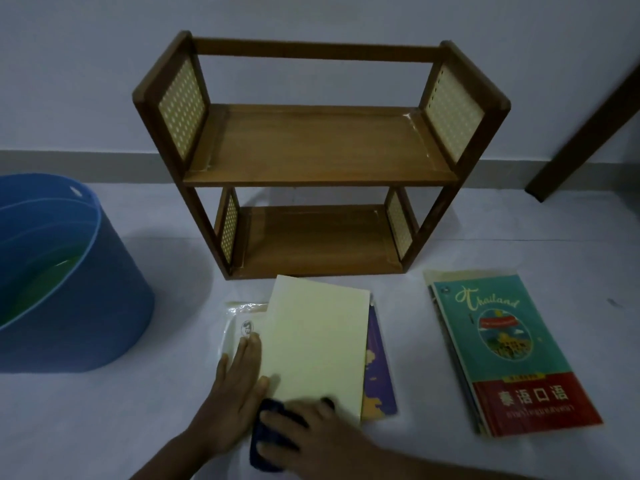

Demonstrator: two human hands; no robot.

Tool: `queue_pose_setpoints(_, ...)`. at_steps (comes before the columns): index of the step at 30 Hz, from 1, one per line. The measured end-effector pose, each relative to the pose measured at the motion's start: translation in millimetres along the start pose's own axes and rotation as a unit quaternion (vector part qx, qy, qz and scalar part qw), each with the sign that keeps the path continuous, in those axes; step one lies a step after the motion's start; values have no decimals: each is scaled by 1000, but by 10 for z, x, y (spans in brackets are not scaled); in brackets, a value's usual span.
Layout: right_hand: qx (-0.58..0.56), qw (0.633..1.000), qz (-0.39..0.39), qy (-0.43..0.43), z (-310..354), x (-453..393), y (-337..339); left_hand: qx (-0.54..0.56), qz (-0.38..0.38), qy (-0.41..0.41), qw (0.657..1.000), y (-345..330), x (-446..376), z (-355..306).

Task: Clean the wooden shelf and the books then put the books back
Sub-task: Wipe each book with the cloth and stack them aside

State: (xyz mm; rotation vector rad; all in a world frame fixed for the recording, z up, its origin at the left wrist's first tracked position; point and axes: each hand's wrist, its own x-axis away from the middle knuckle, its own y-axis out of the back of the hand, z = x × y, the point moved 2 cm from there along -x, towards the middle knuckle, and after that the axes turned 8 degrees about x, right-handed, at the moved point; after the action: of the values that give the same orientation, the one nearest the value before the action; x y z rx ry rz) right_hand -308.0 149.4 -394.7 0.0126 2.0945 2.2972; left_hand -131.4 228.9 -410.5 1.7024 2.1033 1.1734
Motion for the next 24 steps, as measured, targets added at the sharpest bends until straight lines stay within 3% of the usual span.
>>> queue_pose_setpoints(2,60,998,-20,23,-395,-208,86,17,-1,-3,1000,2,1,23)
queue_pose_setpoints(6,17,964,-9,-265,-1341,-559,250,25,5,-6,1000,-17,-10,31)
queue_pose_setpoints(8,9,949,-7,-317,-1318,-587,309,20,4,-6,1000,-12,-5,34)
queue_pose_setpoints(10,11,959,-3,-284,-989,-571,276,19,-1,-6,1000,-16,-7,41)
queue_pose_setpoints(13,-21,993,-12,-112,-447,-526,120,25,-13,-12,1000,-40,-10,19)
queue_pose_setpoints(15,-10,999,-11,-47,-592,-641,111,29,-15,-16,999,-40,-4,13)
queue_pose_setpoints(17,19,994,-8,-104,-945,-803,158,23,-14,-19,999,-35,5,25)
queue_pose_setpoints(21,-2,946,8,-325,-1373,-969,287,20,-23,-21,999,-43,17,21)
queue_pose_setpoints(24,-10,957,5,-290,-905,-915,285,25,-22,-14,999,-46,7,45)
